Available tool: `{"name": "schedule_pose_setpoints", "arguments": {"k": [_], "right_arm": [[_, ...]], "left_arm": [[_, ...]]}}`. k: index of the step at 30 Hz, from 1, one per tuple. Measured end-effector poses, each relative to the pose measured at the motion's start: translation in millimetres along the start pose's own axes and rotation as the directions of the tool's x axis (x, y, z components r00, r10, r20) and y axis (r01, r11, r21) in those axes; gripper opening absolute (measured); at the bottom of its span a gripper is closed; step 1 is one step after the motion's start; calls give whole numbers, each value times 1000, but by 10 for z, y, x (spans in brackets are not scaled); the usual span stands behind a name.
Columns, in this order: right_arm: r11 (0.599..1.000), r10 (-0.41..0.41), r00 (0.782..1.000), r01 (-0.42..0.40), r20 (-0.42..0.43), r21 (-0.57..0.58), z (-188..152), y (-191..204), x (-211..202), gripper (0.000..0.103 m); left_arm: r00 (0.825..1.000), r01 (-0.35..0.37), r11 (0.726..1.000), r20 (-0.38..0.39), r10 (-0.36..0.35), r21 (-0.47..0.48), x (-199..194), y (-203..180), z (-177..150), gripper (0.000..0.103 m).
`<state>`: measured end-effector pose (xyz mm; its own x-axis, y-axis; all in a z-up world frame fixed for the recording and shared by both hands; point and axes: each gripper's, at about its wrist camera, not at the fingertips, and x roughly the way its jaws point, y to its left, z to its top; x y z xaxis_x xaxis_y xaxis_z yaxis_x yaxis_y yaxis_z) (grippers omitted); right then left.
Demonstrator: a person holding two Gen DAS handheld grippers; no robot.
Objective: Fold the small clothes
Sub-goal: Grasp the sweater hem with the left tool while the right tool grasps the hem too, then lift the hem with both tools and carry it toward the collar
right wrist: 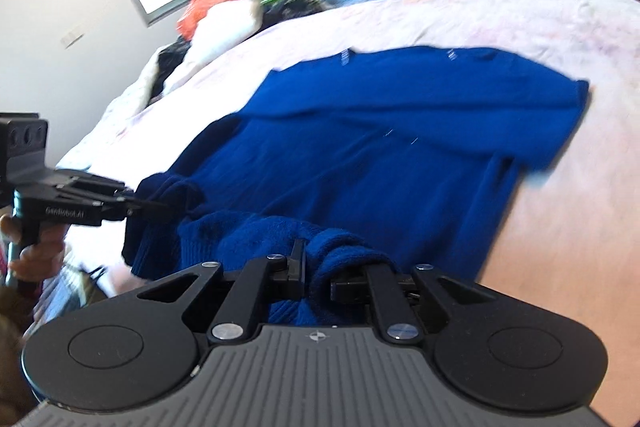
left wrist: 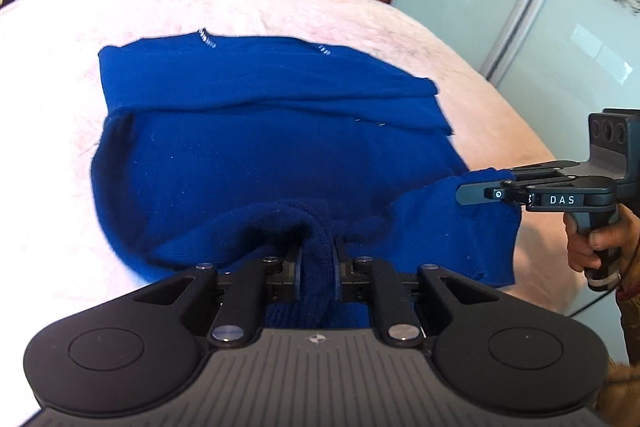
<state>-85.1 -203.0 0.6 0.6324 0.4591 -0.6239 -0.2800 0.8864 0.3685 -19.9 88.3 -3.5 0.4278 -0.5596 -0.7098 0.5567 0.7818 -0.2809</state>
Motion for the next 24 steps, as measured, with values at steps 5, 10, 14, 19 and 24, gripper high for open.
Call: {"name": "schedule_pose_setpoints", "arguments": {"k": [5,10,14,19,24], "right_arm": [[997,11,1000,-9,-24,80,-87,-137,101,34],[986,64,998,-64,6,156,-312,-170,-57,45],[967,112,994,-112,12,230,-505,-210,-208,47],[956,130,992,-126,4,264,-672,-190,-281,48],[940,135,991,-136,26,314,-720,-222,-323,50]], "left_arm": [[999,39,995,-19,-41,-93,102,144,-16,15],[998,66,993,-3,-66,-95,-29,212,-175,24],[999,48,995,5,-47,-91,-60,217,-271,58],[999,39,995,11,-38,-87,-88,238,-371,67],[999,40,994,-4,-40,-98,-89,262,-437,66]]}}
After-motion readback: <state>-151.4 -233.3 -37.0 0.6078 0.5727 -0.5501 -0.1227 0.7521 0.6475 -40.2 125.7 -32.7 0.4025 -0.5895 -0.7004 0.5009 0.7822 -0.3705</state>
